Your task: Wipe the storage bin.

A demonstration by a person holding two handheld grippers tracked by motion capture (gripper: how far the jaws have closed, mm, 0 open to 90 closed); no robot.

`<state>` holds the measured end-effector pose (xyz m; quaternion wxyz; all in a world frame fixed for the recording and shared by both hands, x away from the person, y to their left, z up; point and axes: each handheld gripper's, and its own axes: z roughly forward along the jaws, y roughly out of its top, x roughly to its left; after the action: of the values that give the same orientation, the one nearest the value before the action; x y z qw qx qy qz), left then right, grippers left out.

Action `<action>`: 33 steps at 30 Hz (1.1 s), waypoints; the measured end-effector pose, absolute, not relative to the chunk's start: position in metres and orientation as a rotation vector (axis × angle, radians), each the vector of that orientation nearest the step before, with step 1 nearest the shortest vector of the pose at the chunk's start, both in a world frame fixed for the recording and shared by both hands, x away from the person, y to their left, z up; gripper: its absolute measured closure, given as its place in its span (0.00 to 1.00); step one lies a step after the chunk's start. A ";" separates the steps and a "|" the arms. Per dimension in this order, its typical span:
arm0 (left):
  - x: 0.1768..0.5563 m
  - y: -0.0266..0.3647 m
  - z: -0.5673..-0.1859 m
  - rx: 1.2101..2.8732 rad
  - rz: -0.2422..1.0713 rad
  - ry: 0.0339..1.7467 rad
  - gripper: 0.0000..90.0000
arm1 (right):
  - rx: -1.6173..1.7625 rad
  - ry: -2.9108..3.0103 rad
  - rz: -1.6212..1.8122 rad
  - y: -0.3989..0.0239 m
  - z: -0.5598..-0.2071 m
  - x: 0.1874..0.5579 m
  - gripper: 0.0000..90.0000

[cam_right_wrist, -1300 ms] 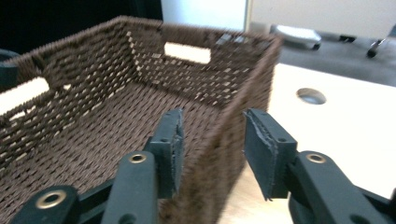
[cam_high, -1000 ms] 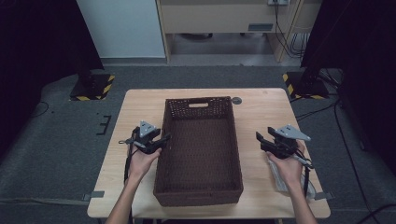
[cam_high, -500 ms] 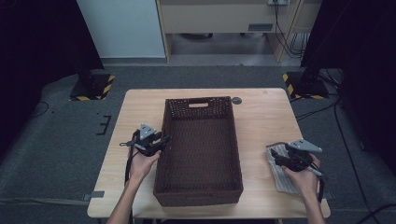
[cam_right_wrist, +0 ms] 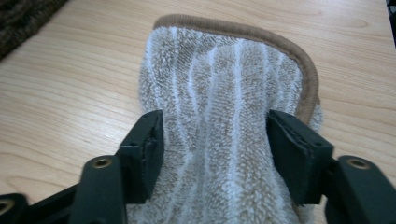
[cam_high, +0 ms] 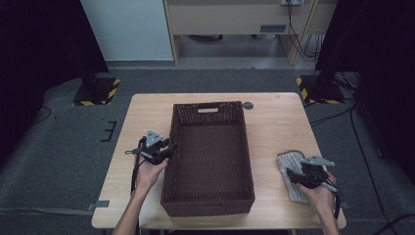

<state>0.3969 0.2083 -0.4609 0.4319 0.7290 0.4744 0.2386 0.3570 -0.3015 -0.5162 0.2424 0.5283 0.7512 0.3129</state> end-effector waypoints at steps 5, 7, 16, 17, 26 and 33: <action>0.397 0.208 -0.461 1.817 0.603 1.179 0.68 | 1.460 2.044 0.835 -0.303 -0.519 0.358 0.59; 0.396 0.208 -0.461 1.816 0.607 1.178 0.68 | 1.470 2.051 0.817 -0.303 -0.518 0.361 0.73; 0.398 0.209 -0.457 1.802 0.624 1.191 0.60 | 1.415 2.000 1.005 -0.298 -0.498 0.363 0.79; 0.398 0.210 -0.455 1.797 0.628 1.194 0.59 | 1.408 1.985 1.039 -0.297 -0.495 0.362 0.79; 0.409 0.211 -0.451 1.771 0.592 1.207 0.55 | 1.340 1.919 1.197 -0.288 -0.473 0.366 0.79; 0.416 0.210 -0.459 1.793 0.559 1.223 0.61 | 1.300 1.866 1.304 -0.280 -0.454 0.379 0.79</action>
<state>0.4156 0.2104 -0.4585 0.4353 0.7202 0.4912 0.2247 0.3794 -0.2800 -0.4545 0.2572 0.4793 0.6879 0.4806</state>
